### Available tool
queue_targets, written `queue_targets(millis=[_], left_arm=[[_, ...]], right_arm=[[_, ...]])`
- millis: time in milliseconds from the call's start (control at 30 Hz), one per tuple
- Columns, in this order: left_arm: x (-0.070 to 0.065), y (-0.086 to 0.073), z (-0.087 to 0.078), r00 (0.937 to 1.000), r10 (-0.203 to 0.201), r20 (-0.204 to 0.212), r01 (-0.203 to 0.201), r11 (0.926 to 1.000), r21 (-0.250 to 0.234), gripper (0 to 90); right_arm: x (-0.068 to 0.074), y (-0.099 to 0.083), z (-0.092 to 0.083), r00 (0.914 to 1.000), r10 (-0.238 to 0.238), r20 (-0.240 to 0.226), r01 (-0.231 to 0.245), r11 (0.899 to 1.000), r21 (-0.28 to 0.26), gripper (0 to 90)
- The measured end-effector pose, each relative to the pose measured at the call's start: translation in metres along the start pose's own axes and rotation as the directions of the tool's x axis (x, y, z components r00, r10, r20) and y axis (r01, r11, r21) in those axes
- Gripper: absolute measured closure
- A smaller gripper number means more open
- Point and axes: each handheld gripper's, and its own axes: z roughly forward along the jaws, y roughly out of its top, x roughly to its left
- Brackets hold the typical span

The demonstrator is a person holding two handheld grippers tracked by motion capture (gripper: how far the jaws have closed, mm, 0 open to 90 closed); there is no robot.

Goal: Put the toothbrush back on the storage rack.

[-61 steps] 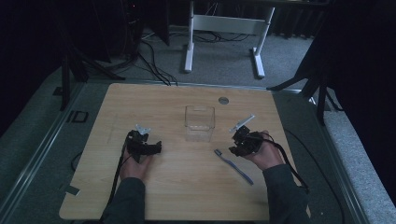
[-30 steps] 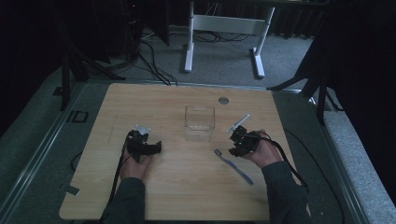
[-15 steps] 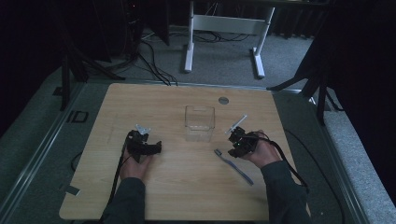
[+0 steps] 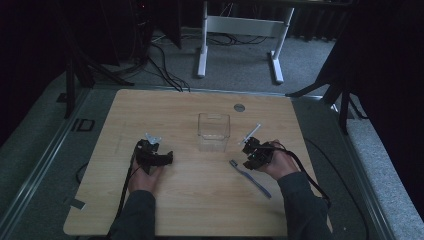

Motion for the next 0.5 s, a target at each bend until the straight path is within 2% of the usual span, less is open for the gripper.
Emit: queue_targets(millis=[500], left_arm=[[0.0000,0.0000,0.0000,1.0000,0.000,0.000,0.000,1.0000,0.000,11.8]], right_arm=[[0.0024,0.0021,0.0097,0.9996,-0.007,-0.026,0.009,0.998,0.054,69.4]])
